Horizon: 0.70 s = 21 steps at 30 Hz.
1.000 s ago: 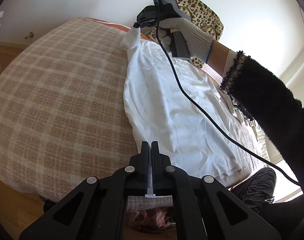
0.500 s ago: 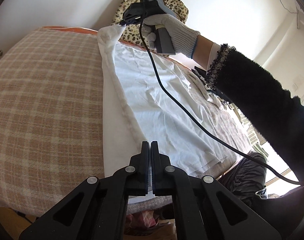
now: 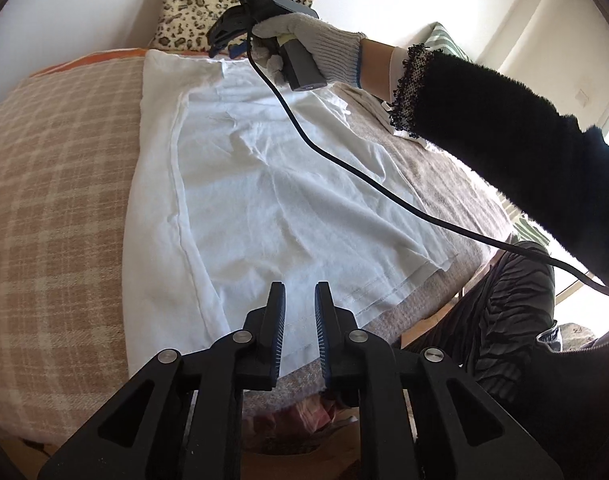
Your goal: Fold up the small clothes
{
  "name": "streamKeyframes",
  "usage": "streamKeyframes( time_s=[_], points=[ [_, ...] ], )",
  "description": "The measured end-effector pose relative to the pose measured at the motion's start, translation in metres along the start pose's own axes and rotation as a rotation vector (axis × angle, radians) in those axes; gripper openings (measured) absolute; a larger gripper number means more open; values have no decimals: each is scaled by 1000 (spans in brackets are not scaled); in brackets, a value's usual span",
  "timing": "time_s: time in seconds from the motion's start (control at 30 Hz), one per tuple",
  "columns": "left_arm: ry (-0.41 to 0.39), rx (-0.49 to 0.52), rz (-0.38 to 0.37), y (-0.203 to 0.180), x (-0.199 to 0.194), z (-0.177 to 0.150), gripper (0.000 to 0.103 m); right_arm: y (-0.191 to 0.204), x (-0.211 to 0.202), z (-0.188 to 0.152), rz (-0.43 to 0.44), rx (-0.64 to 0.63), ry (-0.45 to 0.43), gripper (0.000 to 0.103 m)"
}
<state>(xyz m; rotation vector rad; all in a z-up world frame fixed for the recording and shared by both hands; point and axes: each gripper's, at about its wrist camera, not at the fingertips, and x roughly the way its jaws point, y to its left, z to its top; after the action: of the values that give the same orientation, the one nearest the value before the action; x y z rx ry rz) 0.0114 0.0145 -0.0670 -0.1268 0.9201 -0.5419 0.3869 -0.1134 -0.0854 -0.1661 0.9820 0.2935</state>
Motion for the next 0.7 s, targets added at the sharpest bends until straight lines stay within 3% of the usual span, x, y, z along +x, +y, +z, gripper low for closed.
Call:
streamKeyframes(
  time_s=[0.1,0.17,0.23,0.47,0.6,0.7],
  points=[
    [-49,59,116,2,-18,-15,24,-10,-8,-9,83,59,14,37],
    [-53,87,176,2,-21,-22,24,-9,-15,-17,136,84,19,51],
    [-25,119,187,1,-14,-27,24,-8,-15,-25,182,112,42,60],
    [60,243,311,-8,14,-33,26,-7,3,-37,236,201,113,60],
    [45,223,284,-1,15,-32,25,-4,5,-36,223,200,104,62],
    [30,191,269,6,13,-31,9,1,5,-36,198,188,111,62]
  ],
)
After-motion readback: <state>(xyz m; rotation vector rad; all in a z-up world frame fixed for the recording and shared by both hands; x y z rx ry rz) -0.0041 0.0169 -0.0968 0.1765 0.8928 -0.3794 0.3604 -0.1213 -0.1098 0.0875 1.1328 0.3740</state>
